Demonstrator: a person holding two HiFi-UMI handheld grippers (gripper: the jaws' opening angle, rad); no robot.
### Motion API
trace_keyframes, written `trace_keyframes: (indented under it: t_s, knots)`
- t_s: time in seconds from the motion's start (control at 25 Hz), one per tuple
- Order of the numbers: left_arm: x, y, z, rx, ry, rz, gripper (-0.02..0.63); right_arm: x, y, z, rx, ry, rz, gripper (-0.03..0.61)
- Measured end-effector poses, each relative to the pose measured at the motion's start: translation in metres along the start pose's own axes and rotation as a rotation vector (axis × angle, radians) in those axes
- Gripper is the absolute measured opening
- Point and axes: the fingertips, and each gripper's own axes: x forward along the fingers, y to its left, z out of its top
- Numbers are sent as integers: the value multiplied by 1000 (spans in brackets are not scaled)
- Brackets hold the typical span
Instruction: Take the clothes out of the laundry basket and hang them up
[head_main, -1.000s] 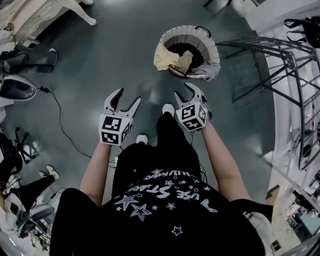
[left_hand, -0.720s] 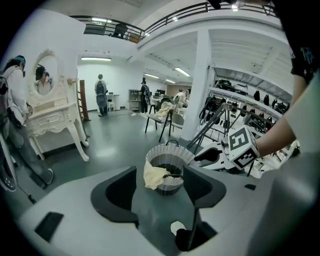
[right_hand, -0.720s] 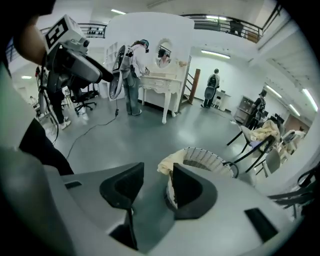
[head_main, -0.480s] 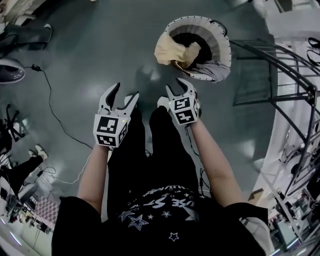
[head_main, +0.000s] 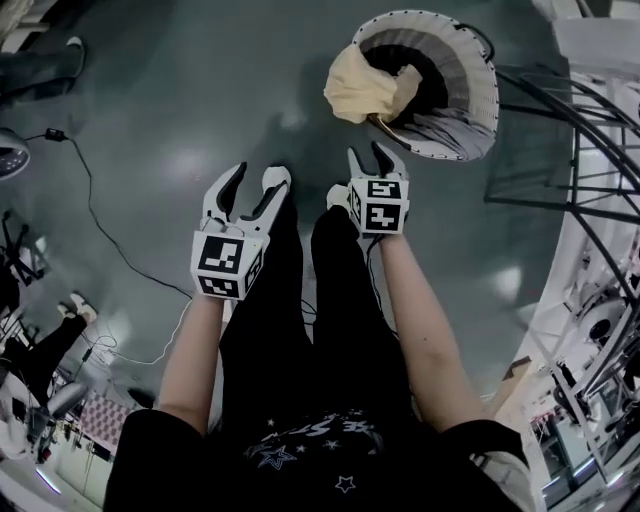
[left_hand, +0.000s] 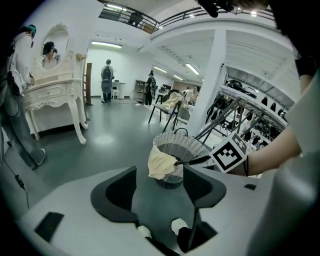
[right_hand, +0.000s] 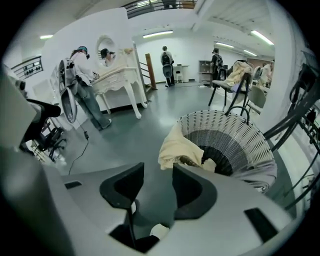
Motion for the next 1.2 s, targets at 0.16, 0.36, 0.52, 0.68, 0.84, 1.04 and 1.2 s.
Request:
trace_keyframes:
  t_s: [0.16,0.36,0.52,0.68,0.84,1.04,1.2]
  knots:
    - [26,17,-19,7,36,-48,298,38,-5,-3,54,3,-38,193]
    - [56,34,-39,25,82,-96,298,77,-19,-14,150,13,-93,196]
    - [70,42,-46,38,110,-129,298,96,-37,-23,223,5,-179,196]
    - [78,45,-51,55,131,-152,298,110,-45,-23,216,-18,-216,196]
    - [82,48,-59,48,156,-169,298,126,-42,-24,171,-1,-218,176]
    - [84,49,-63,50,172,-181,298,119,-37,-21,162,-8,-231,64]
    - [81,49,-55,63,175,-190,298,95,-25,-17,263,-1,-221,55]
